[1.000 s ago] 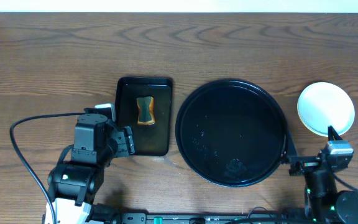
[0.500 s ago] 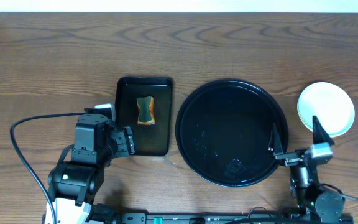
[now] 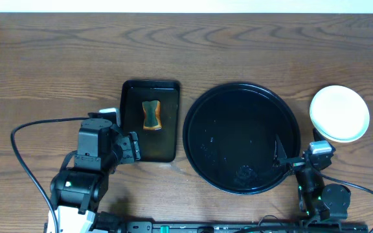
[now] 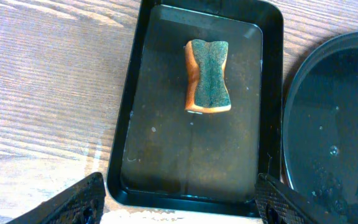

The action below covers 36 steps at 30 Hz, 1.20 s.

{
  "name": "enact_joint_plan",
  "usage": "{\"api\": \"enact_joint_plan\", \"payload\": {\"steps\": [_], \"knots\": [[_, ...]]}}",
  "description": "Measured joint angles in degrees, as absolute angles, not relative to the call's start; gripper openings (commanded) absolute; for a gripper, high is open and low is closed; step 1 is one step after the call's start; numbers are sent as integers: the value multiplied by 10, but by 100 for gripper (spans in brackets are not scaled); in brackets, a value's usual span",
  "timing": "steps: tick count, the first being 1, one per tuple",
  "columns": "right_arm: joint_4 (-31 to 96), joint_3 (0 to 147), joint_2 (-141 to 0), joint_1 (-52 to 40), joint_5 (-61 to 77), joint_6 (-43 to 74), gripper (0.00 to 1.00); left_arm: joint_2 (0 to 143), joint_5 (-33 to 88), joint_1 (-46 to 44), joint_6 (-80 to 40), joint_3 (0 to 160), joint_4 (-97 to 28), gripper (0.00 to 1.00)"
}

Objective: Clean dirty plates on tray and stack at the side

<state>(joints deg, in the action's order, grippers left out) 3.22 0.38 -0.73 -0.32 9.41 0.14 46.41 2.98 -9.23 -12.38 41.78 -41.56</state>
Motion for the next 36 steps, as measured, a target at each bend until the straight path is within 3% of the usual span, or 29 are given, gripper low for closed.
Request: {"api": "enact_joint_plan", "payload": {"steps": [27,36], "knots": [[32,4,-7,-3,94,1,99,458,29,-92,-124,418,-427,78],[32,4,-7,-3,94,1,99,314,26,-59,-124,328,-371,78]]}}
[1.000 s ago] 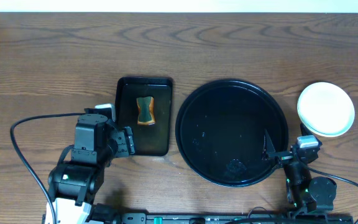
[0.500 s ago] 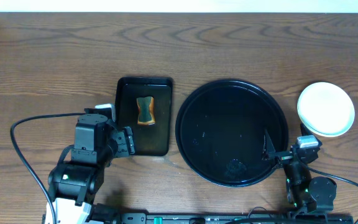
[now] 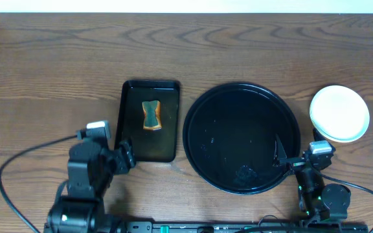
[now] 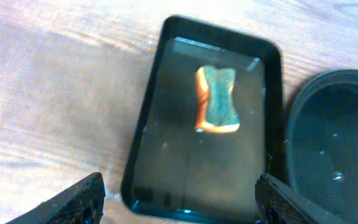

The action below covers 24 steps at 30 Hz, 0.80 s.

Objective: Clean dirty plates on tray and stack at the side

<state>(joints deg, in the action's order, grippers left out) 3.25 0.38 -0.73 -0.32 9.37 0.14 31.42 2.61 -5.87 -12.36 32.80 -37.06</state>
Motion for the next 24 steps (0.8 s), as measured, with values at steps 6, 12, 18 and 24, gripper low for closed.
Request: {"api": "enact_joint_plan", "payload": {"steps": [6,12,18,24], "knots": [[33,4,-7,-3,92,1,99,177,26,-30,-133,182,-248,78],[32,4,-7,-3,92,1,99,61,27,-13,-135,70,-107,78],[32,4,-7,-3,92,1,99,7,15,4,-137,8,56,78],[32,4,-7,-3,92,1,99,5,4,6,-121,6,13,78]]}}
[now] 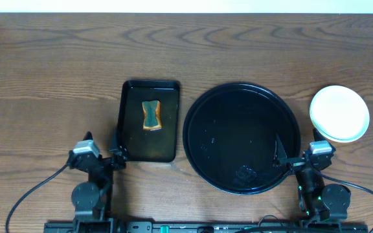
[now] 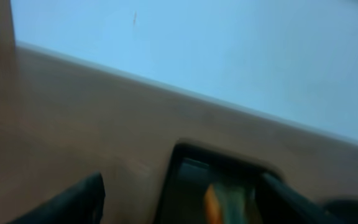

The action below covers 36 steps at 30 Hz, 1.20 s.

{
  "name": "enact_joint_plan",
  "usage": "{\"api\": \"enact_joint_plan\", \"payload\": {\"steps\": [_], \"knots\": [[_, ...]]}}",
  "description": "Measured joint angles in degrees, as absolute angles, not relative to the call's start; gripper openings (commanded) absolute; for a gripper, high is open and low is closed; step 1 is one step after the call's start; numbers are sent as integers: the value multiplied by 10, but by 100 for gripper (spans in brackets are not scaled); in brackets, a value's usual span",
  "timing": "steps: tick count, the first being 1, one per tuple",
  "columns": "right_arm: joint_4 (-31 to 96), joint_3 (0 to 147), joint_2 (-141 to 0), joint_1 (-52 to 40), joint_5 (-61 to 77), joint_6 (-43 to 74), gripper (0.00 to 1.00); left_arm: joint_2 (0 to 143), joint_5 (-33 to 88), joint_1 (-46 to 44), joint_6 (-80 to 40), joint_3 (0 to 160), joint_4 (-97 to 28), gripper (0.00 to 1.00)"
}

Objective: Clean dirty plates on tray and stack at the side

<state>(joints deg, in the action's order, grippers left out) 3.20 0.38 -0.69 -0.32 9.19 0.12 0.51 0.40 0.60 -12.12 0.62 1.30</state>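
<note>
The white plates [image 1: 339,113] sit stacked on the table at the far right. The round black tray [image 1: 241,137] beside them carries no plate, only wet glints. An orange-and-green sponge [image 1: 150,115] lies in the rectangular black tray [image 1: 129,139]. My left gripper [image 1: 102,154] is drawn back to the table's front edge, just off that tray's near left corner, open and empty. In the blurred left wrist view its fingers [image 2: 73,202] stand wide apart, with the sponge [image 2: 219,204] low ahead. The right gripper [image 1: 280,155] rests over the round tray's near right rim.
Bare brown wood stretches across the back and the left of the table [image 1: 50,71]. A pale wall [image 2: 229,56] fills the upper part of the left wrist view. Cables trail from both arm bases at the front edge.
My left arm has pulled further back to the front edge and tipped up, so its camera now faces the wall instead of looking down on the sponge tray. Nothing else has moved.
My open left gripper stood at the sponge tray's near left corner, looking down on the sponge. It then stood lower and further back, and now sits folded at the front edge. The right arm, the trays, the sponge and the plates kept their places throughout.
</note>
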Motion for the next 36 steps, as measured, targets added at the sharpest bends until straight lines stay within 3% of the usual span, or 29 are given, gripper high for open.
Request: {"api": "enact_joint_plan", "payload": {"steps": [36], "knots": [[32,4,-7,-3,92,1,99,6,7,6,-117,9,-14,78]]}}
